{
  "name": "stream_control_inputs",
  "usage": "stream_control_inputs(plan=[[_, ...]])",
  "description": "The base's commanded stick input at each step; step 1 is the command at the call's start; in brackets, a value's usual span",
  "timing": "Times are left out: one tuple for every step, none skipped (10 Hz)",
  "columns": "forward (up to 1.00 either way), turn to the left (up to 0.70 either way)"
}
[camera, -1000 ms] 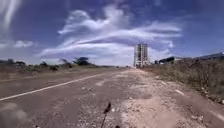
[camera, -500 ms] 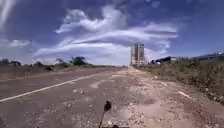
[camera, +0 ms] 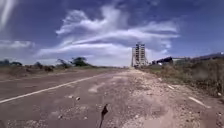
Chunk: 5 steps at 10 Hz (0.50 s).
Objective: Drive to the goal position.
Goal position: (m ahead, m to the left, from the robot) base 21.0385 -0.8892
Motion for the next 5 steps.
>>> stream_control_inputs(plan=[[0.70,0.00],[0.70,0.00],[0.70,0.00],[0.70,0.00],[0.70,0.00]])
